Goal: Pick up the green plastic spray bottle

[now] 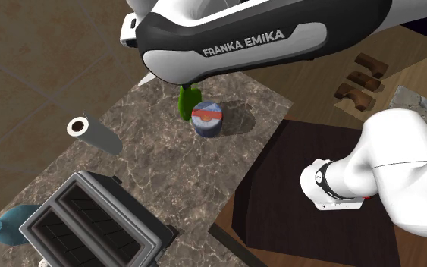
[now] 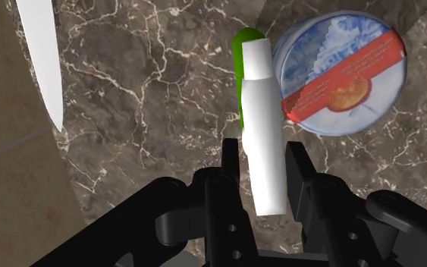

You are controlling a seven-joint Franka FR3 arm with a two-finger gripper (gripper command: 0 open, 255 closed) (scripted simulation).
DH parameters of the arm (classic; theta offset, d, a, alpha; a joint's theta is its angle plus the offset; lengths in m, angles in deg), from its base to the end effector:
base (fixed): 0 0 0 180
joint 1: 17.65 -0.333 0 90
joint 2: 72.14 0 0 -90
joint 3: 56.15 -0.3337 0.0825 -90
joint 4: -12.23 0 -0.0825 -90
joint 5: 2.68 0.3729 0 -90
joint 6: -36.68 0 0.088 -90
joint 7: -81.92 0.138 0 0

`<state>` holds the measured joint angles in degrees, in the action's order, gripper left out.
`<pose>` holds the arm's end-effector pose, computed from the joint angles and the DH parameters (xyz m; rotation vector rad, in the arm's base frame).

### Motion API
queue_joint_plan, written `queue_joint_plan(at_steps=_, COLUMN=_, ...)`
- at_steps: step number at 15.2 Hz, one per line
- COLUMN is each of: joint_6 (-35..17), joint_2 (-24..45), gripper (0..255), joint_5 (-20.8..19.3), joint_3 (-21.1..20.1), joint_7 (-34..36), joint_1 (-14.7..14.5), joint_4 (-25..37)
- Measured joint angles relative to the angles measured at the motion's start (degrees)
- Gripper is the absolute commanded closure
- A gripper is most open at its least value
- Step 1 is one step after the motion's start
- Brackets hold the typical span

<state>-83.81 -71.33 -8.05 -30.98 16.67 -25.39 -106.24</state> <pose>0.5169 -0.1690 0.4200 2.7682 1.3056 -0.0627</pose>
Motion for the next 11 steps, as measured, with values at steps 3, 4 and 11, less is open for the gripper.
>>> queue_joint_plan(at_steps=3, joint_6=2.0, joint_2=-1.2, gripper=255, joint_5=-0.5, joint_3=-0.1, joint_7=0.2, joint_1=-0.1, joint_4=1.0)
queue_joint_plan(at_steps=4, joint_6=2.9, joint_2=-1.3, gripper=255, joint_5=-0.5, joint_3=-0.1, joint_7=0.1, joint_1=-0.1, joint_4=1.7)
queue_joint_plan(at_steps=11, joint_6=8.0, joint_2=-2.5, gripper=255, joint_5=-0.8, joint_3=-0.3, joint_7=0.2, joint_1=-0.3, joint_4=5.6)
